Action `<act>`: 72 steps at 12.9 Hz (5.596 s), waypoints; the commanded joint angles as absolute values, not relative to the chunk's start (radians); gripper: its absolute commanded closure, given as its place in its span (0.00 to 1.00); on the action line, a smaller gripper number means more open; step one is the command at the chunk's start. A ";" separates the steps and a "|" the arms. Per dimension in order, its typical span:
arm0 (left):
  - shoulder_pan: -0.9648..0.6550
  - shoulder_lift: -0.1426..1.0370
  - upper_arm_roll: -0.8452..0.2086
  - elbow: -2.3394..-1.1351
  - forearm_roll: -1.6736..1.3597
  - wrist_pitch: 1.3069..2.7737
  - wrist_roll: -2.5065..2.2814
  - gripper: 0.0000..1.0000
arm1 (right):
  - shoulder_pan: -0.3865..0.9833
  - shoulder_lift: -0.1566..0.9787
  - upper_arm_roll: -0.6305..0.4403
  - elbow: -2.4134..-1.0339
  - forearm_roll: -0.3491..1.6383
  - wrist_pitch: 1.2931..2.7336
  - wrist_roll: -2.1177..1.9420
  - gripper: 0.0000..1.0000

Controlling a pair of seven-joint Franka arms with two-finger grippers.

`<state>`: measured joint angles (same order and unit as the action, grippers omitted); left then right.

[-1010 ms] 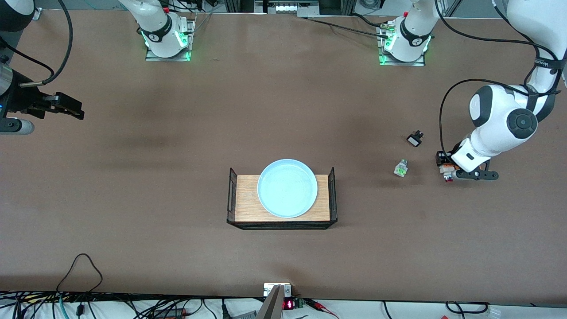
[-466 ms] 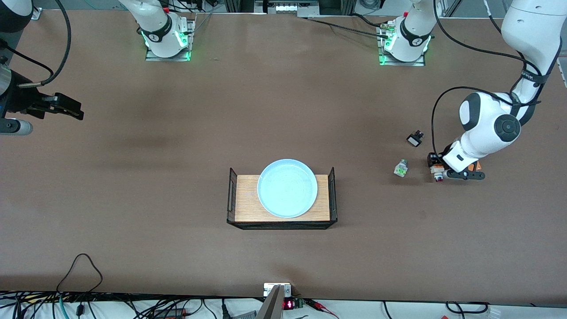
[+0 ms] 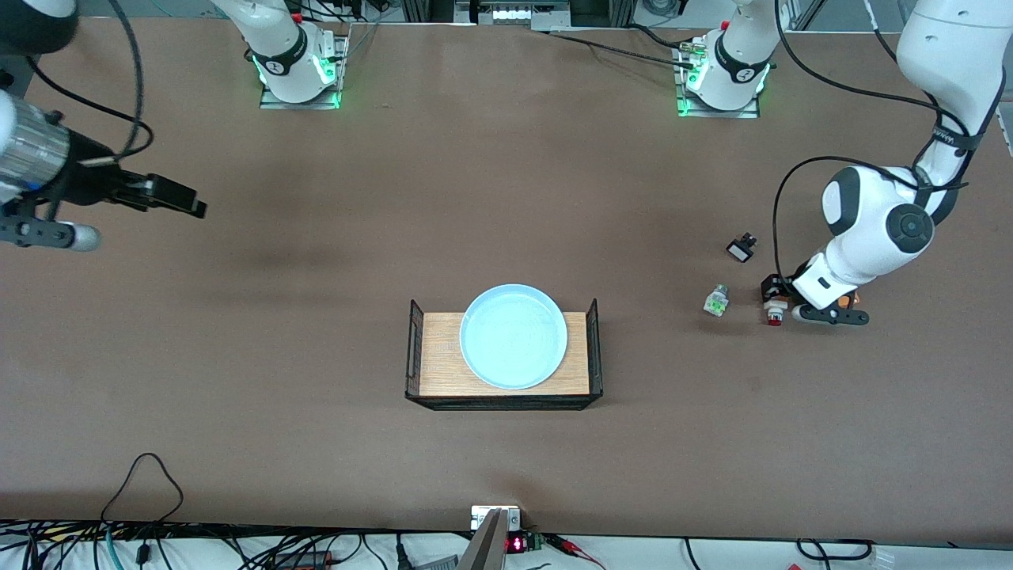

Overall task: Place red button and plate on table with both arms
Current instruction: 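Raise the left gripper while the right gripper reaches toward the plate, then grip the plate rim with the right gripper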

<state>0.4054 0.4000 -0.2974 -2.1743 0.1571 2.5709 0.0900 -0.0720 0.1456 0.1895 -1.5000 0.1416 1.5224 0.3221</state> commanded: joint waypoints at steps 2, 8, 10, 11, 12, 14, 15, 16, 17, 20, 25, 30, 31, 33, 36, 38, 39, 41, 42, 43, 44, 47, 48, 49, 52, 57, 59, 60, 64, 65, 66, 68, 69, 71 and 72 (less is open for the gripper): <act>0.407 0.258 -0.311 -2.081 0.140 2.336 0.164 0.00 | 0.089 0.221 0.187 -1.489 0.089 1.598 0.692 0.00; 0.403 0.245 -0.391 -1.683 0.083 1.837 0.153 0.00 | 0.268 0.293 0.187 -1.488 0.017 1.721 0.936 0.00; 0.397 0.250 -0.393 -1.570 0.051 1.735 0.149 0.00 | 0.302 0.305 0.187 -1.488 0.015 1.753 1.044 0.00; 0.379 0.252 -0.393 -1.530 0.051 1.711 0.141 0.00 | 0.331 0.316 0.186 -1.488 0.012 1.759 1.137 0.00; 0.347 0.245 -0.391 -1.501 0.051 1.691 0.132 0.00 | 0.339 0.325 0.186 -1.488 0.012 1.766 1.226 0.00; 0.275 0.236 -0.374 -1.448 0.035 1.643 0.069 0.00 | 0.362 0.331 0.187 -1.486 0.012 1.798 1.285 0.00; 0.228 0.235 -0.361 -1.433 0.029 1.637 0.043 0.00 | 0.379 0.331 0.187 -1.486 0.012 1.801 1.296 0.00; 0.154 0.220 -0.313 -1.433 0.035 1.626 -0.003 0.00 | 0.394 0.334 0.187 -1.486 0.011 1.812 1.301 0.00; 0.064 0.210 -0.225 -1.433 0.035 1.626 -0.049 0.00 | 0.406 0.344 0.187 -1.486 0.002 1.830 1.304 0.00; -0.057 0.189 -0.061 -1.439 0.021 1.611 -0.043 0.00 | 0.439 0.379 0.187 -1.486 -0.002 1.900 1.371 0.00; -0.017 0.094 -0.086 -1.581 -0.028 1.685 0.000 0.00 | 0.511 0.503 0.186 -1.356 -0.018 1.951 1.405 0.00; -0.015 0.058 -0.080 -1.618 -0.028 1.677 -0.026 0.00 | 0.541 0.538 0.184 -1.350 -0.148 2.043 1.457 0.00; -0.015 0.058 -0.077 -1.609 -0.026 1.666 -0.023 0.00 | 0.541 0.557 0.184 -1.348 -0.184 2.051 1.459 0.00; -0.015 0.060 -0.077 -1.605 -0.026 1.643 -0.014 0.00 | 0.534 0.590 0.181 -1.347 -0.207 2.100 1.459 0.00; -0.008 0.060 -0.074 -1.592 -0.031 1.641 -0.015 0.00 | 0.525 0.630 0.176 -1.347 -0.212 2.149 1.454 0.00; -0.003 0.096 -0.075 -1.539 -0.025 1.638 -0.023 0.00 | 0.526 0.647 0.160 -1.347 -0.218 2.151 1.450 0.00; -0.003 0.100 -0.075 -1.537 -0.026 1.637 -0.023 0.00 | 0.529 0.649 0.160 -1.348 -0.221 2.151 1.451 0.00; -0.003 0.098 -0.075 -1.536 -0.026 1.637 -0.023 0.00 | 0.532 0.655 0.160 -1.348 -0.251 2.151 1.450 0.00; -0.003 0.100 -0.075 -1.536 -0.026 1.637 -0.023 0.00 | 0.532 0.664 0.160 -1.348 -0.255 2.151 1.450 0.03; -0.003 0.100 -0.075 -1.536 -0.026 1.637 -0.023 0.00 | 0.534 0.666 0.160 -1.348 -0.256 2.151 1.450 0.04; -0.002 0.100 -0.075 -1.536 -0.026 1.637 -0.021 0.00 | 0.534 0.669 0.160 -1.348 -0.255 2.151 1.451 0.04; -0.002 0.100 -0.075 -1.536 -0.026 1.637 -0.014 0.00 | 0.529 0.687 0.155 -1.344 -0.255 2.163 1.456 0.04; -0.002 0.100 -0.075 -1.536 -0.026 1.638 -0.014 0.00 | 0.526 0.689 0.155 -1.344 -0.255 2.183 1.456 0.04; -0.002 0.100 -0.075 -1.536 -0.025 1.637 -0.014 0.00 | 0.525 0.689 0.155 -1.342 -0.253 2.187 1.456 0.04; -0.002 0.100 -0.075 -1.536 -0.025 1.637 -0.014 0.00 | 0.517 0.689 0.152 -1.341 -0.247 2.186 1.451 0.08; -0.002 0.100 -0.075 -1.537 -0.026 1.637 -0.014 0.00 | 0.515 0.689 0.153 -1.342 -0.238 2.189 1.457 0.34; -0.002 0.100 -0.075 -1.539 -0.025 1.637 -0.015 0.00 | 0.517 0.689 0.153 -1.344 -0.224 2.189 1.460 0.49; -0.002 0.100 -0.075 -1.539 -0.025 1.637 -0.015 0.00 | 0.520 0.689 0.153 -1.344 -0.224 2.189 1.457 0.54; -0.002 0.100 -0.075 -1.539 -0.026 1.637 -0.020 0.00 | 0.520 0.689 0.155 -1.344 -0.207 2.187 1.448 1.00; -0.002 0.100 -0.075 -1.539 -0.026 1.637 -0.020 0.00 | 0.519 0.689 0.155 -1.344 -0.148 2.187 1.451 1.00; -0.002 0.100 -0.075 -1.539 -0.026 1.637 -0.021 0.00 | 0.517 0.687 0.153 -1.342 -0.103 2.184 1.453 1.00; -0.002 0.100 -0.075 -1.539 -0.026 1.637 -0.023 0.00 | 0.517 0.686 0.153 -1.339 -0.089 2.183 1.460 1.00; -0.002 0.100 -0.075 -1.539 -0.026 1.637 -0.023 0.00 | 0.517 0.683 0.153 -1.335 -0.086 2.178 1.486 1.00; -0.002 0.100 -0.075 -1.539 -0.026 1.625 -0.025 0.00 | 0.520 0.681 0.156 -1.299 -0.078 2.133 1.535 1.00; -0.002 0.100 -0.075 -1.537 -0.026 1.614 -0.023 0.00 | 0.523 0.680 0.156 -1.289 -0.078 2.111 1.537 1.00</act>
<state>-0.0068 0.0880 -0.0745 -1.5660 -0.0069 1.6483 -0.0202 0.5182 0.6733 0.1522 -1.3297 -0.0912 2.1702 1.5064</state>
